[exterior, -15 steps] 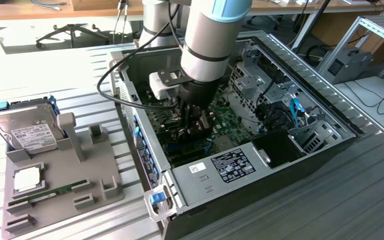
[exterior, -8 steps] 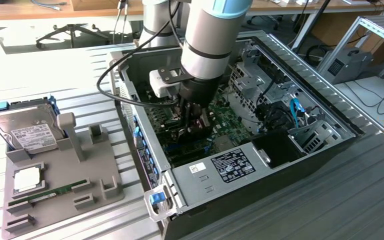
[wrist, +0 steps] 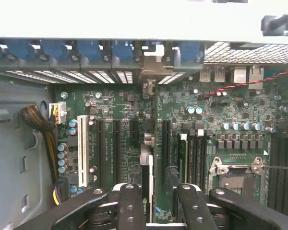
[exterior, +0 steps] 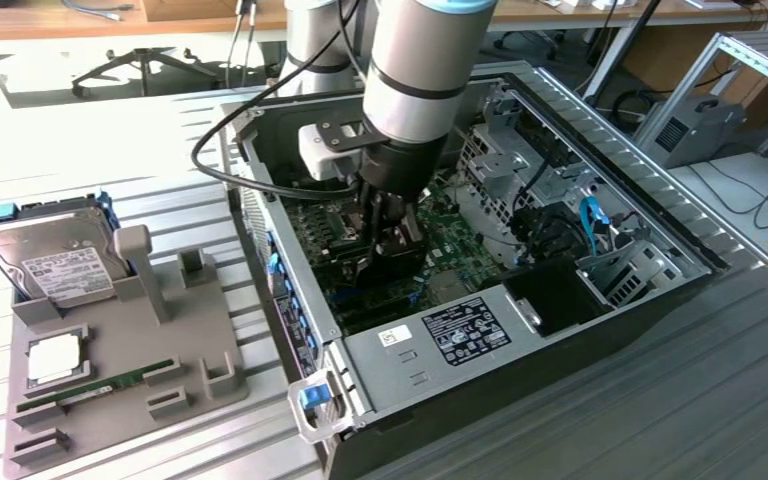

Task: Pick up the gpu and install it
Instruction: 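Insert the gpu into the slot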

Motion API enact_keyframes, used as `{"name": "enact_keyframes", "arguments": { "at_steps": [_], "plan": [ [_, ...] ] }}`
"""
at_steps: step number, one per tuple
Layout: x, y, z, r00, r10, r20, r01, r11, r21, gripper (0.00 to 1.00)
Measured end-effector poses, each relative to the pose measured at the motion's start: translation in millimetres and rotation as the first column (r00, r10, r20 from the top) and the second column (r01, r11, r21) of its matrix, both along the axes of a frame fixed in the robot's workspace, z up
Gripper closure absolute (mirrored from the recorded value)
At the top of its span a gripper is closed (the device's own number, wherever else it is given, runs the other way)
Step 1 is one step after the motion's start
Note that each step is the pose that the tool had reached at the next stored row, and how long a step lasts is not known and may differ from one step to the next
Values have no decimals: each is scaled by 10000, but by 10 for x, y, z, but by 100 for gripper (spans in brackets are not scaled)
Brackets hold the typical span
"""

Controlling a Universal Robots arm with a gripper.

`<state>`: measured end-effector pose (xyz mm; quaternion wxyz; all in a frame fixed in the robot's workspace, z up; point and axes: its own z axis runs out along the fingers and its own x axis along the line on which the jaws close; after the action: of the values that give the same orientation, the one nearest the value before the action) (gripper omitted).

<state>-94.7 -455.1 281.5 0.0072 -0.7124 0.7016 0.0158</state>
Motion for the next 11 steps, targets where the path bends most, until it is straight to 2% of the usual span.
{"name": "enact_keyframes", "arguments": {
  "at_steps": [1,2,3,5,11],
  "plan": [
    [8,5,0,10000,11,-3,-11,10000,-1,67],
    [15,6,0,10000,25,-6,-25,10000,-1,75],
    [29,6,0,10000,49,-10,-49,10000,1,75],
    [88,6,0,9999,135,-30,-135,9999,0,87],
    [208,6,0,9994,330,-57,-330,9995,1,89]
  ]
}}
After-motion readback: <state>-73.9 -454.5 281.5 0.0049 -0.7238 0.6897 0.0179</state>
